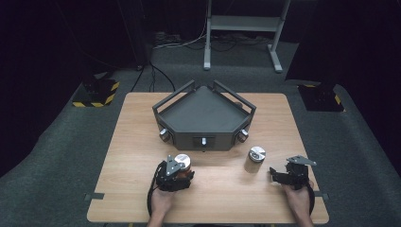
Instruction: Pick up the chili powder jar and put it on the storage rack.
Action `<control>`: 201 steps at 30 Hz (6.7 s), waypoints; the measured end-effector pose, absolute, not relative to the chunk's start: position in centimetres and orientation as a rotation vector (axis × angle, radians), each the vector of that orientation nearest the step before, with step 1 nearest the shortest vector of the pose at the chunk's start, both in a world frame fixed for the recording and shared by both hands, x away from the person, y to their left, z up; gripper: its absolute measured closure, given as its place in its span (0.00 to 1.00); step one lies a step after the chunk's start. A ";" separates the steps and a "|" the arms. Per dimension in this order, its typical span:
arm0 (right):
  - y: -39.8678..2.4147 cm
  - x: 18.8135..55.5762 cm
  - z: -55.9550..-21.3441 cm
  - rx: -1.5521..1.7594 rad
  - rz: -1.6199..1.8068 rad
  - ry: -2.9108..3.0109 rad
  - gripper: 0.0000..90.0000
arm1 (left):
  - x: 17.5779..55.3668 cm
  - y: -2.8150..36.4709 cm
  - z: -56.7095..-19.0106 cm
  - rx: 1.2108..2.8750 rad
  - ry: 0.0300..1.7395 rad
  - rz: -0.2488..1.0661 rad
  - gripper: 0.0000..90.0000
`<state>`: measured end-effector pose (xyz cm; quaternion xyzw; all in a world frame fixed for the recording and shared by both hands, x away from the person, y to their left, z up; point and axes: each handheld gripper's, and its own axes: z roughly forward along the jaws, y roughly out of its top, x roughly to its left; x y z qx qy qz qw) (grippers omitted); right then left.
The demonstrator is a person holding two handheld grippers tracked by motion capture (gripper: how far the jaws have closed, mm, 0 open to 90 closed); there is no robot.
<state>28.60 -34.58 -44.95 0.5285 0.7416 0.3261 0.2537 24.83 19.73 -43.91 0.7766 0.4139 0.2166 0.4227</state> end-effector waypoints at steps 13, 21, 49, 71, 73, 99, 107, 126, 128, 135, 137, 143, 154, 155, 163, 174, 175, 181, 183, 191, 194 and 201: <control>-34.6 28.6 -45.0 1.436 0.886 2.015 0.11 | 26.4 20.2 -40.9 1.946 1.015 0.512 0.33; -34.6 28.6 -45.0 1.436 0.886 2.015 0.11 | 27.8 20.6 -38.9 1.929 1.007 0.492 0.34; -34.6 28.6 -45.0 1.437 0.886 2.015 0.11 | 33.7 19.9 -31.7 1.910 0.970 0.497 0.34; -34.6 28.6 -45.0 1.436 0.886 2.015 0.11 | 37.9 16.9 -31.8 1.920 1.078 0.562 0.33; -34.6 28.6 -45.0 1.436 0.886 2.015 0.11 | 38.0 16.7 -31.9 1.916 1.086 0.564 0.33; -34.6 28.6 -45.0 1.435 0.886 2.016 0.11 | 38.2 16.0 -33.6 1.929 1.110 0.614 0.33; -34.6 28.6 -45.0 1.433 0.886 2.017 0.11 | 38.1 16.2 -33.9 1.913 1.110 0.608 0.33; -34.6 28.6 -45.0 1.433 0.886 2.017 0.11 | 36.8 17.0 -34.2 1.885 1.092 0.628 0.09; -34.6 28.6 -45.0 1.433 0.886 2.016 0.11 | 36.4 17.4 -34.3 1.881 1.085 0.631 0.07; -34.6 28.6 -45.0 1.433 0.886 2.017 0.11 | 35.1 18.2 -34.5 1.879 1.071 0.637 0.05; -34.6 28.6 -45.0 1.433 0.886 2.016 0.11 | 34.6 18.5 -34.6 1.878 1.061 0.645 0.05; -34.6 28.6 -45.0 1.433 0.886 2.017 0.11 | 33.0 19.6 -35.0 1.862 1.048 0.649 0.05; -34.6 28.6 -45.0 1.433 0.886 2.017 0.11 | 30.6 20.7 -36.2 1.881 1.029 0.656 0.05; -34.6 28.6 -45.0 1.433 0.886 2.017 0.11 | 30.5 20.7 -36.3 1.883 1.030 0.653 0.05; -34.6 28.6 -45.0 1.433 0.886 2.017 0.11 | 29.6 21.0 -37.3 1.897 1.033 0.644 0.05; -34.6 28.6 -45.0 1.433 0.886 2.016 0.11 | 29.0 21.2 -39.0 1.919 1.045 0.610 0.05; -34.6 28.6 -45.0 1.433 0.886 2.017 0.11 | 29.0 21.2 -39.2 1.923 1.046 0.608 0.05; -34.6 28.6 -45.0 1.433 0.886 2.017 0.11 | 28.7 21.2 -40.2 1.927 1.062 0.589 0.05; -34.6 28.6 -45.0 1.433 0.886 2.017 0.11 | 28.6 21.2 -40.6 1.934 1.071 0.581 0.05; -34.6 28.6 -45.0 1.433 0.886 2.017 0.11 | 28.6 20.8 -41.8 1.960 1.089 0.567 0.05; -34.6 28.6 -45.0 1.433 0.886 2.017 0.11 | 28.6 20.6 -42.4 1.972 1.096 0.561 0.05; -34.6 28.6 -45.0 1.433 0.886 2.016 0.11 | 28.7 20.2 -43.4 1.989 1.110 0.546 0.05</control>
